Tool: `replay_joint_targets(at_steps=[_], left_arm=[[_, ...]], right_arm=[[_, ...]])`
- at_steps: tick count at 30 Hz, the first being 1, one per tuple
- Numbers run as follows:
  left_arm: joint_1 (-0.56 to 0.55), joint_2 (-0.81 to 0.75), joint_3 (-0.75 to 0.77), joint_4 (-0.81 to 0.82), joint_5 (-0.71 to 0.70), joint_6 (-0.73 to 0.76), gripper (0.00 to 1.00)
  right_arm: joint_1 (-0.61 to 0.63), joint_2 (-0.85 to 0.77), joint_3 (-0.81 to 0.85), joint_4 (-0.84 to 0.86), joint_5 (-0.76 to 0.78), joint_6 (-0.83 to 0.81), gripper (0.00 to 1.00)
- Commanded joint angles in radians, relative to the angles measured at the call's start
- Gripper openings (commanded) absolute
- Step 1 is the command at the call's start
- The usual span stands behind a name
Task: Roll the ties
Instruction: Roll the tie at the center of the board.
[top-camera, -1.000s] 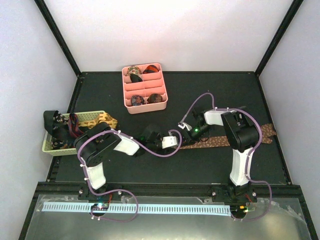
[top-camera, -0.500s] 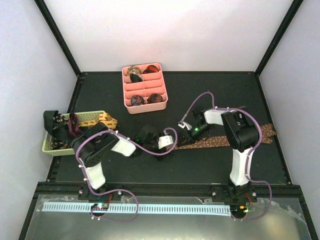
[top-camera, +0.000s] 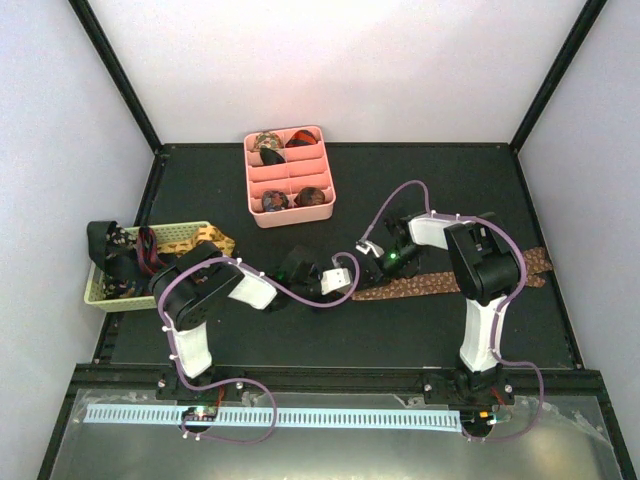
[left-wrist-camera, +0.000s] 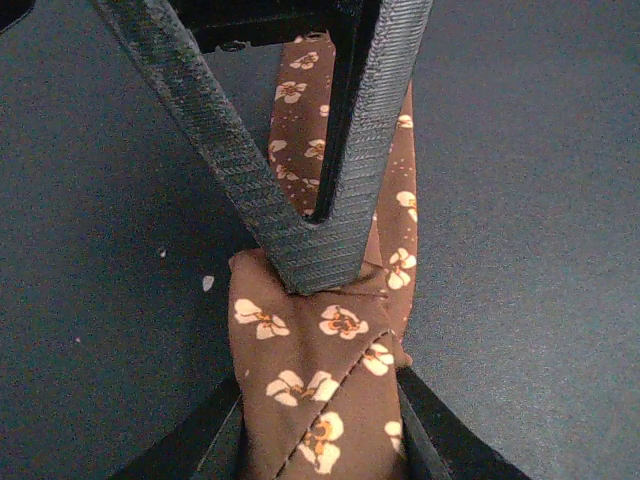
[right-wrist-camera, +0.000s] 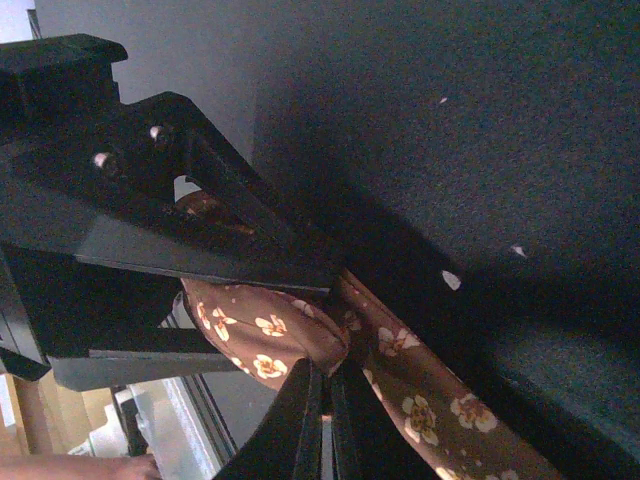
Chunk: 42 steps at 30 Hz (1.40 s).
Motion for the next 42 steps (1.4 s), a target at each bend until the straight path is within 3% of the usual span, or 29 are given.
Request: replay_joint_targets(at_steps=[1, 5, 9, 20, 29, 42], left_arm=[[0.003, -0.005, -0.012, -0.072, 0.01, 0.008, 0.31], [0.03, -0.069, -0.069, -0.006, 0.035, -0.031, 0.65], [0.036, -0.138, -0.13, 0.047, 0.05, -0.075, 0.7], [0.037, -0.145, -0.126, 0.121, 0.05, -0.134, 0.59], [0.027, -0.118, -0.056, 0.146, 0.079, -0.155, 0.35], [-0.023, 0.051, 0.079, 0.119, 0.081, -0.168, 0.34]], right_arm=[[-0.004, 0.024, 0.015, -0.022, 0.039, -0.048, 0.02], [-0.003, 0.048, -0.012, -0.012, 0.053, -0.062, 0.02], [-0.004, 0.066, -0.015, 0.013, 0.084, -0.046, 0.02], [-0.004, 0.074, -0.027, 0.024, 0.106, -0.035, 0.02], [-0.004, 0.069, -0.037, 0.033, 0.106, -0.032, 0.02], [-0.004, 0.057, -0.038, 0.041, 0.092, -0.02, 0.01]])
